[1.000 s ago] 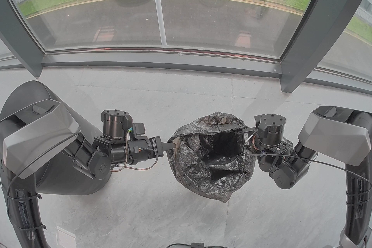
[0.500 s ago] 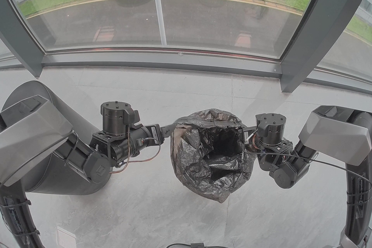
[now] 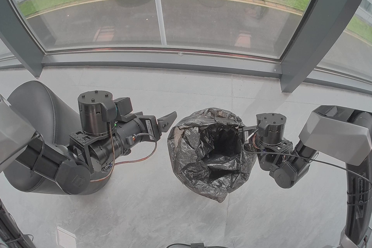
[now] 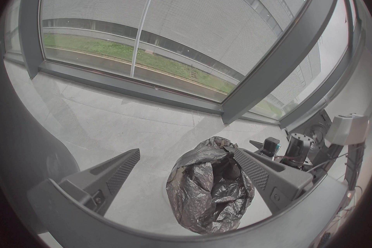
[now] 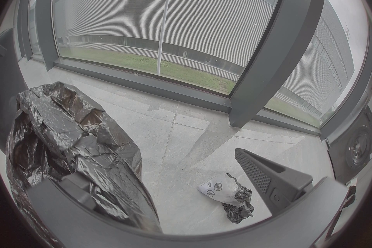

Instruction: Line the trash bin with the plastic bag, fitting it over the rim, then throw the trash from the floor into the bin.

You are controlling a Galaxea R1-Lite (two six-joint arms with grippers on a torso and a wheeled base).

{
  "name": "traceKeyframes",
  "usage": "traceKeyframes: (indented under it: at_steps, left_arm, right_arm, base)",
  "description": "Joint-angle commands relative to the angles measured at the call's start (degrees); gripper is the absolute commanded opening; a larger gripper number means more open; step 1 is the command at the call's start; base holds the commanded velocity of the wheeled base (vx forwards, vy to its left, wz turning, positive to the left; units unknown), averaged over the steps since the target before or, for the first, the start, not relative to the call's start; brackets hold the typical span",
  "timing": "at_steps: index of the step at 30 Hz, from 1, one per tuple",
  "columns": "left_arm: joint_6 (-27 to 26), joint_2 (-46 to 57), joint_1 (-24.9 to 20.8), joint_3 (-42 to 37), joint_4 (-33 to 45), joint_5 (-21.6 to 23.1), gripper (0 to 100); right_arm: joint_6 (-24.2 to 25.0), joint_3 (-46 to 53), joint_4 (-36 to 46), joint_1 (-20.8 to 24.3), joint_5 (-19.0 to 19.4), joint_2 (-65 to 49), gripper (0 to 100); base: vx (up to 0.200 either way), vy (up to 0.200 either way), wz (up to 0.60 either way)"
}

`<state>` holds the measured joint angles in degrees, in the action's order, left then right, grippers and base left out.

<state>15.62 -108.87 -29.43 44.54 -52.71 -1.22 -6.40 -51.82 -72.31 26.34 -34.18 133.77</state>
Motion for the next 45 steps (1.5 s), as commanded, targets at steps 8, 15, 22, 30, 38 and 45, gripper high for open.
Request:
traceKeyframes:
  at_steps: [8,15,22,30,38,45]
  left_arm:
    - [-11.0,-2.6,0.3,-3.6,-11.6,-1.6,100]
    - [1.7,4.9,3.1,-8.2,-9.7,1.6,100]
    - [8.5,13.8,13.4,-13.3,-8.9,10.0,100]
    - [11.0,18.9,26.2,-15.4,-8.9,18.7,100]
    - [11.3,20.4,28.2,-15.3,-7.9,20.9,100]
    - [11.5,20.5,28.2,-15.3,-7.8,20.9,100]
  right_arm:
    - [4.7,0.0,0.2,0.0,0.0,-0.1,100]
    - [5.0,0.1,0.3,-0.2,1.5,-0.7,100]
    - [4.4,-0.7,0.8,-0.1,1.5,-0.3,100]
    - [4.6,-1.3,0.8,-0.4,3.1,1.0,100]
    - [5.1,-0.6,0.9,-0.5,3.2,-0.2,100]
    - [5.6,-0.2,6.0,0.0,3.2,-5.1,100]
  base:
    - [0.000,0.000,0.00]
    - [0.000,0.000,0.00]
    - [0.000,0.000,0.00]
    - [0.000,0.000,0.00]
    - [0.000,0.000,0.00]
    - [0.000,0.000,0.00]
